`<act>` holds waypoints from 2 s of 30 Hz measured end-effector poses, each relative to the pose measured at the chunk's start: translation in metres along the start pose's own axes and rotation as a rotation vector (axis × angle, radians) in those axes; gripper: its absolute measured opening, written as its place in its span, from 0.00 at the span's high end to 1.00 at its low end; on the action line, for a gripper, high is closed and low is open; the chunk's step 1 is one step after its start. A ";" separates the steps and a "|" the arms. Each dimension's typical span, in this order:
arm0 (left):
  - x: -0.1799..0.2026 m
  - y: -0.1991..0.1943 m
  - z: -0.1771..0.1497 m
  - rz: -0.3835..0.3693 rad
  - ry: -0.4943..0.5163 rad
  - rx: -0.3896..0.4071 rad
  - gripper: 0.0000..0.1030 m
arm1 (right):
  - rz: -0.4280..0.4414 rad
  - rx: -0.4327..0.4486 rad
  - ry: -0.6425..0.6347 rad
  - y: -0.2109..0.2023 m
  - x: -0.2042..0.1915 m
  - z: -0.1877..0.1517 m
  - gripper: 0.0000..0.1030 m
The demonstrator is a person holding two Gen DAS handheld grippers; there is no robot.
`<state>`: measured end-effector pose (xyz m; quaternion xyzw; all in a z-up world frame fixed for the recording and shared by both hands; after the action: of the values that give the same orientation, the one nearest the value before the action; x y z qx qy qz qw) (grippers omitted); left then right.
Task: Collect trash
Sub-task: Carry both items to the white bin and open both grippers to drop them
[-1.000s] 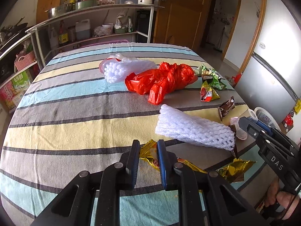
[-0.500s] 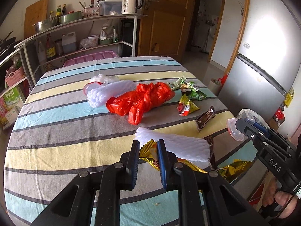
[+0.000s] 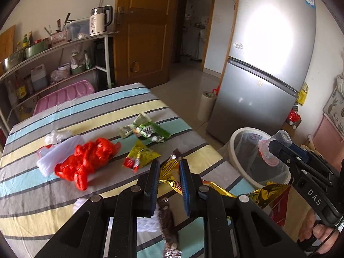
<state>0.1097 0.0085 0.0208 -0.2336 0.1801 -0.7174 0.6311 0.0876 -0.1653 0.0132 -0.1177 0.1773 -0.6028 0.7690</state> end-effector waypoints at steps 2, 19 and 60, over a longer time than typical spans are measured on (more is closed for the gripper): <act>0.017 0.011 0.007 -0.053 0.011 -0.004 0.81 | -0.035 0.010 0.011 -0.004 0.016 0.005 0.70; 0.146 0.116 0.020 -0.221 0.131 -0.105 0.81 | -0.282 -0.063 0.067 0.008 0.134 -0.012 0.70; 0.087 0.082 0.019 -0.146 0.087 -0.075 0.47 | -0.208 -0.082 0.048 0.012 0.107 -0.025 0.51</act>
<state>0.1796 -0.0882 0.0002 -0.2382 0.2164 -0.7637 0.5596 0.1106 -0.2656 -0.0280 -0.1523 0.2067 -0.6741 0.6926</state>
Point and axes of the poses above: each gripper's, at about its wrist camera, not at the fingertips, and y roughly the way its jaws point, x to its right, z to its top, the point moved 1 cm from there along y, roughly the way its jaws point, and after that the axes turned 8 degrees about x, right-handed, at the moved point
